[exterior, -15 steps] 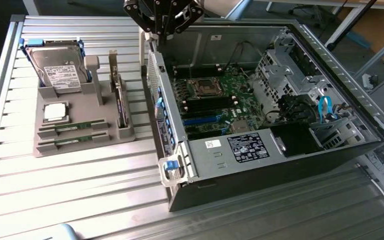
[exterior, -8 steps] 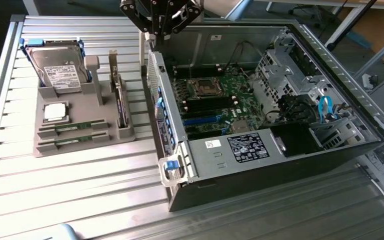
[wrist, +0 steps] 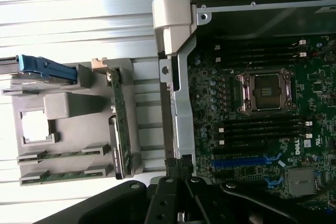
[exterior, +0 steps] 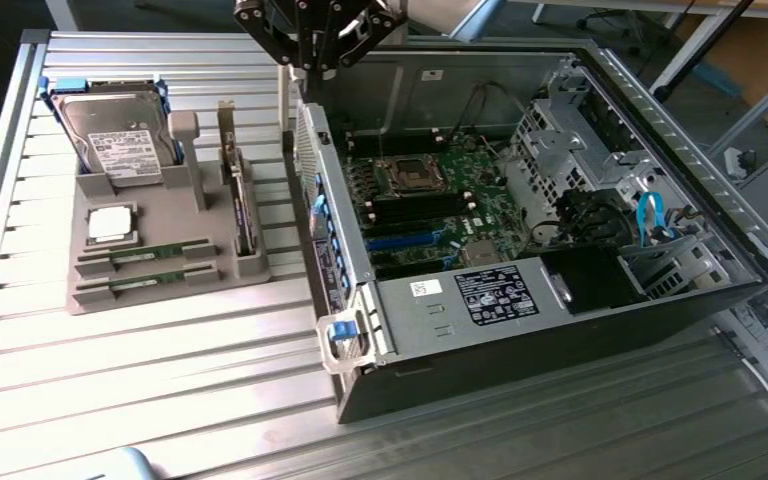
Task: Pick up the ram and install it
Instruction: 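Reach for the ram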
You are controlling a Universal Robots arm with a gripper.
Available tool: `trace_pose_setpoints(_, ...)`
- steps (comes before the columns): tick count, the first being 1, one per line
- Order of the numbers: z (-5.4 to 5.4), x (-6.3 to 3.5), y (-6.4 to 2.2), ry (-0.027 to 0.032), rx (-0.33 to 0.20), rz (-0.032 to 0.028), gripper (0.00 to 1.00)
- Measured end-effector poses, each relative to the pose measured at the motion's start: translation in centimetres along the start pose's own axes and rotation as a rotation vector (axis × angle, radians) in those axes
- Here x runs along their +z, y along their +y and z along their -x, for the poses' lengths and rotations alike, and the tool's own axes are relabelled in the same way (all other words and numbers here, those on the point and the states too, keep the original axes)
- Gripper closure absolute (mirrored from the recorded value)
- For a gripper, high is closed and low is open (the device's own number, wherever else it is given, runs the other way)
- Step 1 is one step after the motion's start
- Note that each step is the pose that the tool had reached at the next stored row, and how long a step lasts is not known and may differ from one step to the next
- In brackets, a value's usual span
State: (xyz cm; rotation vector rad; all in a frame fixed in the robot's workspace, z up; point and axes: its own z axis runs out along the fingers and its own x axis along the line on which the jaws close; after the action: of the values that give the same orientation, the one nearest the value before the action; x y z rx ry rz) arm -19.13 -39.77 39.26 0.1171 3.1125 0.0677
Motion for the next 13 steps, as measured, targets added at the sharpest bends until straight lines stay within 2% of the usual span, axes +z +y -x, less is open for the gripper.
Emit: trace_pose_setpoints(13,-0.7,0.0,-0.04,0.0001,0.0,-0.0001,0.89)
